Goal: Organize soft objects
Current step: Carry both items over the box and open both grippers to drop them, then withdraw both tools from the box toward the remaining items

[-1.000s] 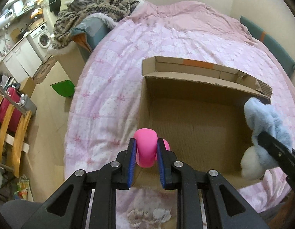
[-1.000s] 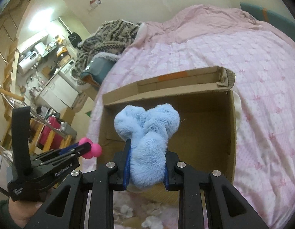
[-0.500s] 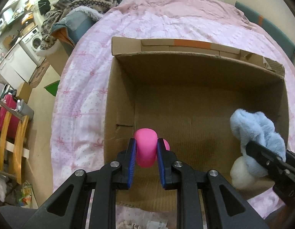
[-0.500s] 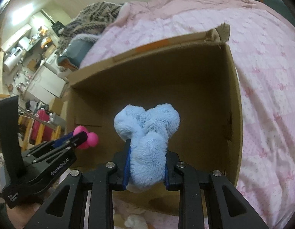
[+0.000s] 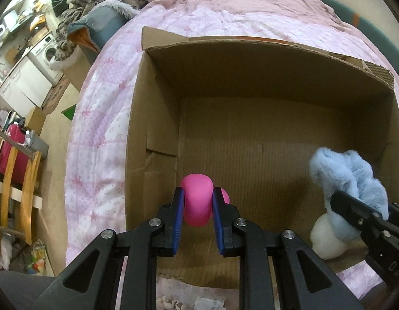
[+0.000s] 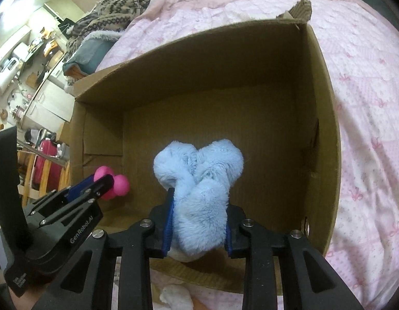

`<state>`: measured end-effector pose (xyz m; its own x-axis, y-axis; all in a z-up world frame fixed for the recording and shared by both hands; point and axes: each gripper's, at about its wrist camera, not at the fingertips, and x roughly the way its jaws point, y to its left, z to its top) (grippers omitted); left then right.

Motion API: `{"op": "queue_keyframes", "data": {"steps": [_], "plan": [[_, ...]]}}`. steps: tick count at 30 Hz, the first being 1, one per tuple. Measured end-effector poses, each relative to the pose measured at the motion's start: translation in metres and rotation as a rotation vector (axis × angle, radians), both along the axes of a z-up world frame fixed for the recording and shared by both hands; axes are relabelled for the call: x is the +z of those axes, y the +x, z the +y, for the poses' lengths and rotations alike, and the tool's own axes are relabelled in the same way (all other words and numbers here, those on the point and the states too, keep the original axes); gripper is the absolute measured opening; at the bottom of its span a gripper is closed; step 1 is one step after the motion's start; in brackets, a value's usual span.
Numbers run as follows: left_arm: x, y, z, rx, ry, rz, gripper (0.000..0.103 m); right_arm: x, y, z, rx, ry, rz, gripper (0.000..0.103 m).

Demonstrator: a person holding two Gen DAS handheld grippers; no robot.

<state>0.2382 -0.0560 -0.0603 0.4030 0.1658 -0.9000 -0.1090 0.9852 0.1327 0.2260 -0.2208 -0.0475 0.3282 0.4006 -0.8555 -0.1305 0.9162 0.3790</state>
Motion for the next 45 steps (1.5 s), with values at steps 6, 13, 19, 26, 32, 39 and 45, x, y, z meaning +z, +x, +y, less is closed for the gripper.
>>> {"op": "queue_keyframes", "data": {"steps": [6,13,19,26,32,39,45], "plan": [[-0.002,-0.001,0.005,0.008,-0.018,0.01,0.019,0.002,0.001,0.002,0.002,-0.004,-0.006,0.033],[-0.003,0.002,0.009,0.02,-0.028,0.028,0.019,0.004,0.0,0.002,0.006,-0.008,-0.011,0.034],[0.0,0.002,0.008,0.024,-0.026,0.02,0.02,0.007,-0.001,0.004,0.016,-0.01,-0.024,0.041],[-0.001,0.002,0.007,0.025,-0.024,0.029,0.02,0.008,0.0,0.003,0.009,0.001,-0.029,0.046],[0.003,0.001,0.009,0.036,-0.033,0.016,0.039,0.01,-0.001,0.001,0.008,0.017,-0.031,0.051],[0.011,0.0,0.006,0.028,-0.021,-0.007,0.056,0.02,-0.003,-0.004,-0.01,0.041,-0.075,0.072],[0.018,-0.005,0.005,0.016,-0.014,-0.025,0.063,0.025,-0.004,-0.007,-0.02,0.06,-0.092,0.081]]}}
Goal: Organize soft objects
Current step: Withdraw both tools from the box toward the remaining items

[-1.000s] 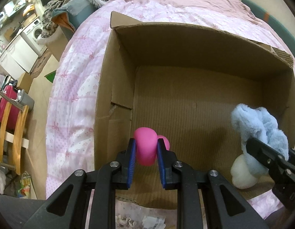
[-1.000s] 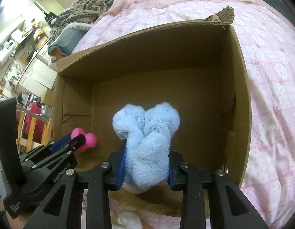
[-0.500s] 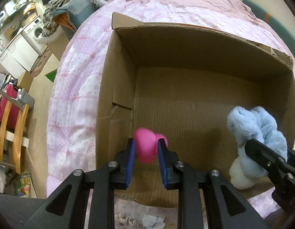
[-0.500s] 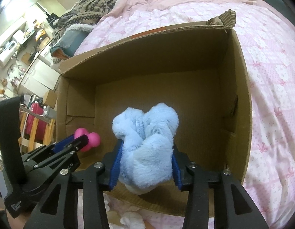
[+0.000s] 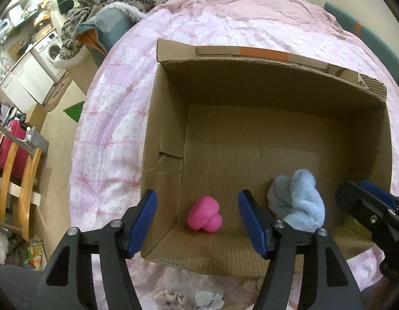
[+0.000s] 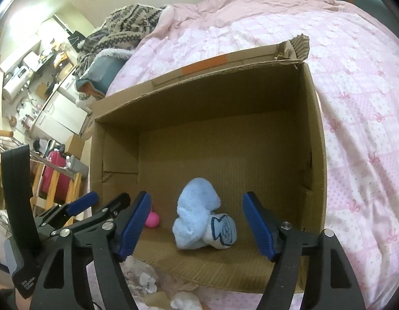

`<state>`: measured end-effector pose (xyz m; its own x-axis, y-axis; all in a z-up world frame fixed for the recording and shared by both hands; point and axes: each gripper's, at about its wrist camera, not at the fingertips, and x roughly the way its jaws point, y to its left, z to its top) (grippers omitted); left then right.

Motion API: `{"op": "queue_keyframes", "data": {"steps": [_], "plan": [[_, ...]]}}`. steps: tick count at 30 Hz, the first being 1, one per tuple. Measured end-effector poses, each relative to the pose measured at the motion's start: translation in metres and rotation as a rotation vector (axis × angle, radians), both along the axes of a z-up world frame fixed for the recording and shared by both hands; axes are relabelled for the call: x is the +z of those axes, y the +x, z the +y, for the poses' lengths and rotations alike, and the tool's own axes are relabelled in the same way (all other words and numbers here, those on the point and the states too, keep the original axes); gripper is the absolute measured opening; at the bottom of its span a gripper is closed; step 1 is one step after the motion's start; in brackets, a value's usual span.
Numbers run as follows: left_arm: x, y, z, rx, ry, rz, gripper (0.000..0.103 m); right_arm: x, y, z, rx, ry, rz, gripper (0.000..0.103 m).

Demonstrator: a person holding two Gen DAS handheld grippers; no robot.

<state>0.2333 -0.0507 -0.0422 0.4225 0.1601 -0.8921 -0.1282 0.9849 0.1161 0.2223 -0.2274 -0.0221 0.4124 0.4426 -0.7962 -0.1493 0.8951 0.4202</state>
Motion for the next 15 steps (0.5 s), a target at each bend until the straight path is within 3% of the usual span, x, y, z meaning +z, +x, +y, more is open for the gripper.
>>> {"op": "queue_keyframes", "data": {"steps": [3,15], "plan": [[0.003,-0.003,0.0,-0.004,-0.003,-0.004,0.063,0.002,-0.003,-0.002,-0.012,-0.003,-0.009,0.088],[0.032,-0.034,0.003,-0.03,-0.061,-0.082,0.063,0.013,-0.031,-0.008,-0.006,-0.021,-0.037,0.088]]}}
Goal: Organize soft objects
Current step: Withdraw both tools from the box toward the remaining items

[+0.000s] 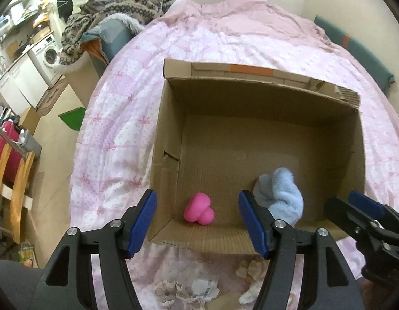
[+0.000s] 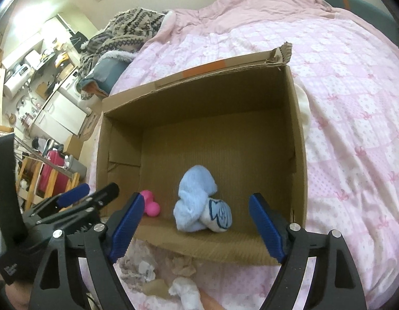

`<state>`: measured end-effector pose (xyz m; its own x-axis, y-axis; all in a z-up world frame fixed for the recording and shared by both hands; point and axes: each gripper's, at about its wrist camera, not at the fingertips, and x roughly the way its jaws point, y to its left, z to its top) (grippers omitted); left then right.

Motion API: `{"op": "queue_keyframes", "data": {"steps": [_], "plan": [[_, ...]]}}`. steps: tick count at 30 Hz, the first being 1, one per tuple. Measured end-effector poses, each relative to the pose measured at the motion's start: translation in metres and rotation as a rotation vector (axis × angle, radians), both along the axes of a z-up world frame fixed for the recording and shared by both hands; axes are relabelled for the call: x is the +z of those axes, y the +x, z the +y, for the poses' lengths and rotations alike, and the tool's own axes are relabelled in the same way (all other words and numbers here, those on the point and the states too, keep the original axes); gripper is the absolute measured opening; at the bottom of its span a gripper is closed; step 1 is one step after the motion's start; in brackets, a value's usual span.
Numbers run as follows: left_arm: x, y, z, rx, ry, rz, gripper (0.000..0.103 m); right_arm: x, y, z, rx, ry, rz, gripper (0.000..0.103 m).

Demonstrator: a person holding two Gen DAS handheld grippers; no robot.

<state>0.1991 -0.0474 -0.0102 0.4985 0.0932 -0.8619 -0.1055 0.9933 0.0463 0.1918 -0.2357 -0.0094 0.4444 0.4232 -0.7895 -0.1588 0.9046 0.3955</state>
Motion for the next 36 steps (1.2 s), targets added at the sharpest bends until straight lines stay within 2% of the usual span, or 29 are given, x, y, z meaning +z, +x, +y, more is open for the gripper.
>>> {"op": "queue_keyframes", "data": {"steps": [3,11,22,32,36], "plan": [[0.006,-0.012,0.0,-0.019,-0.001,-0.015,0.063,-0.002,-0.005,-0.002,-0.001,0.027,0.02,0.088],[0.014,-0.046,0.012,-0.047,0.003,-0.034,0.063,-0.007,-0.029,-0.005,-0.015,0.005,0.035,0.088],[-0.004,-0.087,0.031,-0.04,-0.033,0.005,0.063,-0.016,-0.066,-0.006,-0.002,-0.049,0.066,0.088],[-0.023,-0.1,0.053,-0.001,-0.035,0.042,0.063,-0.03,-0.087,-0.013,-0.029,-0.015,0.136,0.088],[-0.034,-0.102,0.067,0.046,-0.083,0.071,0.063,-0.034,-0.088,-0.014,-0.049,-0.014,0.155,0.088]]}}
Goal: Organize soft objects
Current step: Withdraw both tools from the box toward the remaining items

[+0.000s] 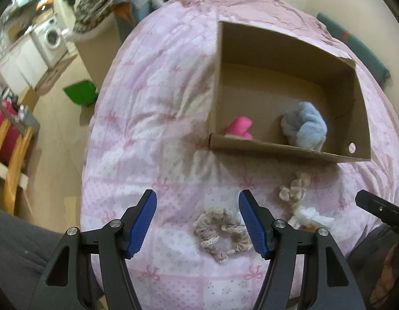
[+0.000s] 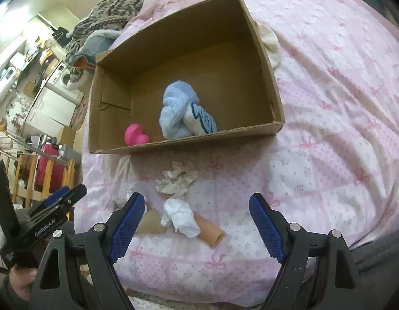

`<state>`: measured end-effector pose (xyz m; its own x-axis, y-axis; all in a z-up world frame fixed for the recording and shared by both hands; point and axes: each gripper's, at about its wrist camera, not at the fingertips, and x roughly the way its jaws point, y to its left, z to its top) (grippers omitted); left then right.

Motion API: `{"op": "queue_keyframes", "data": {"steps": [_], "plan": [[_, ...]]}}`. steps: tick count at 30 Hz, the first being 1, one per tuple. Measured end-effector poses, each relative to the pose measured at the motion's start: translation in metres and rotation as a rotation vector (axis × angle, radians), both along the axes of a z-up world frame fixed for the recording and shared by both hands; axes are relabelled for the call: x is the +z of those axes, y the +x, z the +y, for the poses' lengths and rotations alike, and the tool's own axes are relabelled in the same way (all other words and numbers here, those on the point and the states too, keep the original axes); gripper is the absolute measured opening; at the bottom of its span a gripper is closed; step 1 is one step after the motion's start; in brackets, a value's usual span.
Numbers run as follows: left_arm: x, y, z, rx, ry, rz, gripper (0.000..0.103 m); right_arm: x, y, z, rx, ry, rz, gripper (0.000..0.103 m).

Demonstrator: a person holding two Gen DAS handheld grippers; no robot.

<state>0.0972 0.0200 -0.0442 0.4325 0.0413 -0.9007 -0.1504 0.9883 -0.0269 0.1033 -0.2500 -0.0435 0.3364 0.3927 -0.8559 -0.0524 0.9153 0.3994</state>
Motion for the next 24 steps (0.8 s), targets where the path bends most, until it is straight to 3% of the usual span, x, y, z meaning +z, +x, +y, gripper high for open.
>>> {"op": "queue_keyframes", "data": {"steps": [13,24], "plan": [[-0.061,0.006,0.024,0.144,-0.208,0.235,0.063,-0.025,0.009,0.013,-0.009,-0.054,0.077,0.088],[-0.091,0.012,-0.004,0.135,-0.237,0.316,0.063,-0.029,0.009,0.011,-0.022,-0.086,0.085,0.088]]}}
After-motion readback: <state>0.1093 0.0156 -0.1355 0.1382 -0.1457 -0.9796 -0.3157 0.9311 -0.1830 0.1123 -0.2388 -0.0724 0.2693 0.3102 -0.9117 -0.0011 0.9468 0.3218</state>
